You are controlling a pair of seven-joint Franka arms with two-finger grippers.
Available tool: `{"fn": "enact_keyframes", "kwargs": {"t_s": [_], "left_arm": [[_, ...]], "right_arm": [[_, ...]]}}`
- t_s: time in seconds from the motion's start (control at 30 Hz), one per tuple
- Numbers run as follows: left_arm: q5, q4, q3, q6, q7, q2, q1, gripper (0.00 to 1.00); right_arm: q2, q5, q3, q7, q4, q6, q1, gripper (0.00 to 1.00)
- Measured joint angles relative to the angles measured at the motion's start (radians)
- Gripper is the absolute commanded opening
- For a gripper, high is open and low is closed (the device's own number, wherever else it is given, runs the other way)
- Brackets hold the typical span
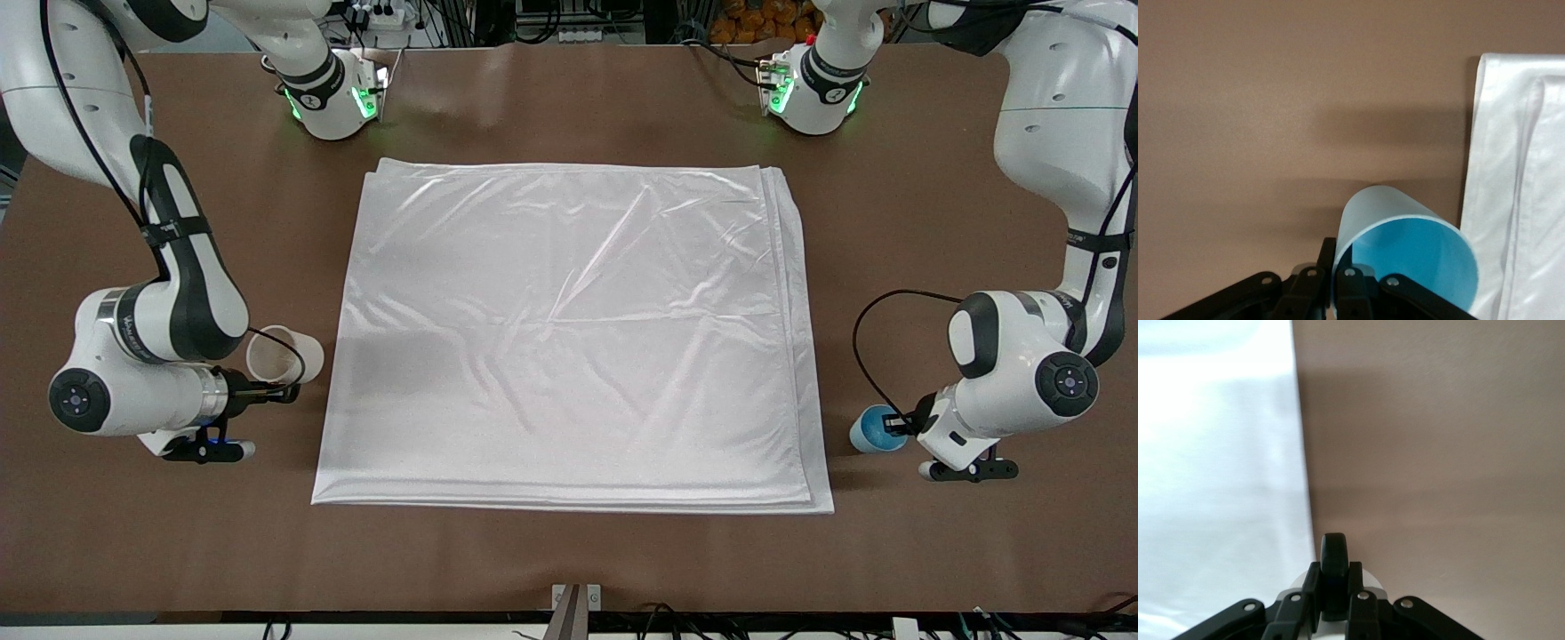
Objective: Place blue cup into white mug on cloth
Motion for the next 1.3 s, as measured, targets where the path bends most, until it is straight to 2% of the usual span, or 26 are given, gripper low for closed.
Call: {"fn": "enact_keyframes", "kwargs": {"t_s": [0.2,0.67,0.9,1.3], "left_arm": [[0.000,0.009,-0.004,0.000,0.002,-0.010,-0.003,0.00],[0.000,0.011,-0.038,0.000,0.005,-0.047,-0.008,0.00],[0.001,0.012,-0.065,-0.012,0.005,-0.079,-0.010,0.00],[0.001,0.012,-0.104,-0.030,0.005,-0.125,-0.017,0.00]], "right_arm": [[-0.015,0.000,0.051,0.185,0.000,-0.010,0.025,0.00],[-0.022,0.000,0.062,0.654,0.002,-0.002,0.240,0.00],[-0.020,0.000,0.061,0.862,0.004,0.070,0.334,0.00],[0.029,0.000,0.060,1.128,0.003,0.206,0.425,0.00]]}}
